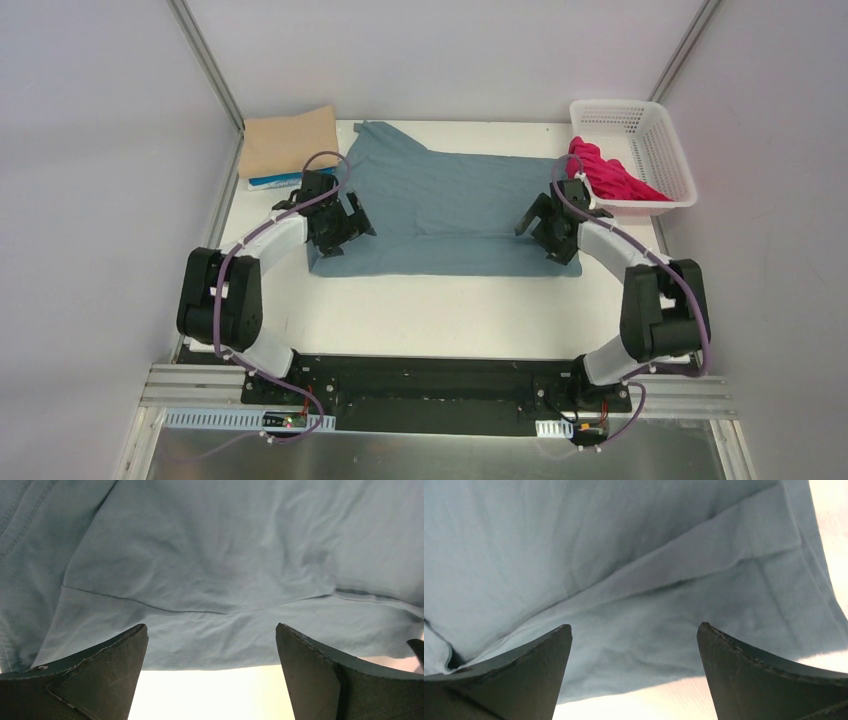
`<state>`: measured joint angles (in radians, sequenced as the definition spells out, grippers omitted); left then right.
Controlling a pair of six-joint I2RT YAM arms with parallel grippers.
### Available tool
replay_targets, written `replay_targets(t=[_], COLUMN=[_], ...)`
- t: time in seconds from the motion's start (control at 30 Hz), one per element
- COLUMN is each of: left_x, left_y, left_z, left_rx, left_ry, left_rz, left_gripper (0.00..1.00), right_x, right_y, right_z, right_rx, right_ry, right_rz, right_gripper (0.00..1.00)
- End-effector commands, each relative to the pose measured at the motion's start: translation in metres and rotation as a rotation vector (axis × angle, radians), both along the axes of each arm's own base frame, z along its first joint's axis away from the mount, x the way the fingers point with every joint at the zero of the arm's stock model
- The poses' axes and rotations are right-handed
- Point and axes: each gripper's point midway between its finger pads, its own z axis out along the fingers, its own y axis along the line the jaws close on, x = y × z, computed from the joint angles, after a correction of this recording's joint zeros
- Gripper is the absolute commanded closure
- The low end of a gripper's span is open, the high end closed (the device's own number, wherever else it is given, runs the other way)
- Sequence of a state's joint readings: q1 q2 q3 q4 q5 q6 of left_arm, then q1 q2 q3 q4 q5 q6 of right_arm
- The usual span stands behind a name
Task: Fold and stack the t-shirts
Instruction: Fold the flattened tshirt in 1/3 of the way
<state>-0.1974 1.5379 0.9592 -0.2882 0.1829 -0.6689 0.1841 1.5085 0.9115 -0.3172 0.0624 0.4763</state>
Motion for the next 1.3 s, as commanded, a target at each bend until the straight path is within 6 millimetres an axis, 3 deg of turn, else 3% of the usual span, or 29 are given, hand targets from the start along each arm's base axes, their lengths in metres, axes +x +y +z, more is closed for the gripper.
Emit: replay_targets(t=[0.0, 0.1, 0.23, 0.33, 0.4, 0.5, 0.73, 0.83, 0.93, 1.03, 1.17, 1.27], left_x=[-0.005, -0.008, -0.008, -0.005, -0.004, 0.0, 0.025, 0.04, 0.043, 0.033, -0.007, -0.045], left_y=[0.003, 0.01, 0.018, 0.02, 0.02, 0.018, 0.008, 0.008, 0.015, 0.018, 0.025, 0.037], left_z=[-0.02, -0.03, -0.032, -0.027, -0.022, -0.009, 0.016, 0.01, -0.01, -0.035, -0.066, -0.071], left_rx=[0.015, 0.049, 0.081, 0.089, 0.089, 0.075, 0.044, 0.059, 0.101, 0.114, 0.126, 0.156], left_ry=[0.036, 0.054, 0.052, 0.034, 0.021, -0.013, -0.084, -0.082, -0.04, 0.03, 0.146, 0.199], left_rz=[0.016, 0.032, 0.043, 0.048, 0.047, 0.044, 0.026, 0.025, 0.047, 0.062, 0.081, 0.121], left_gripper=[0.01, 0.01, 0.01, 0.01, 0.01, 0.01, 0.01, 0.01, 0.01, 0.01, 0.01, 0.01], right_x=[0.049, 0.071, 0.109, 0.133, 0.136, 0.121, 0.053, 0.041, 0.03, 0.016, -0.009, -0.031], right_y=[0.003, -0.004, -0.012, -0.02, -0.021, -0.02, 0.007, 0.007, 0.003, 0.002, 0.001, -0.001], right_z=[0.013, 0.001, 0.0, 0.017, 0.03, 0.04, 0.013, -0.005, -0.019, -0.027, -0.028, -0.027], right_rx=[-0.029, -0.073, -0.073, -0.098, -0.109, -0.115, -0.072, -0.089, -0.109, -0.101, -0.079, -0.069], right_ry=[-0.11, -0.104, -0.139, -0.182, -0.191, -0.176, -0.061, -0.007, 0.052, 0.084, 0.115, 0.131], right_rz=[0.022, 0.001, -0.047, -0.07, -0.072, -0.071, 0.027, 0.04, 0.035, 0.026, 0.018, 0.013], right_gripper=[0.0, 0.0, 0.0, 0.0, 0.01, 0.0, 0.0, 0.01, 0.0, 0.01, 0.0, 0.0])
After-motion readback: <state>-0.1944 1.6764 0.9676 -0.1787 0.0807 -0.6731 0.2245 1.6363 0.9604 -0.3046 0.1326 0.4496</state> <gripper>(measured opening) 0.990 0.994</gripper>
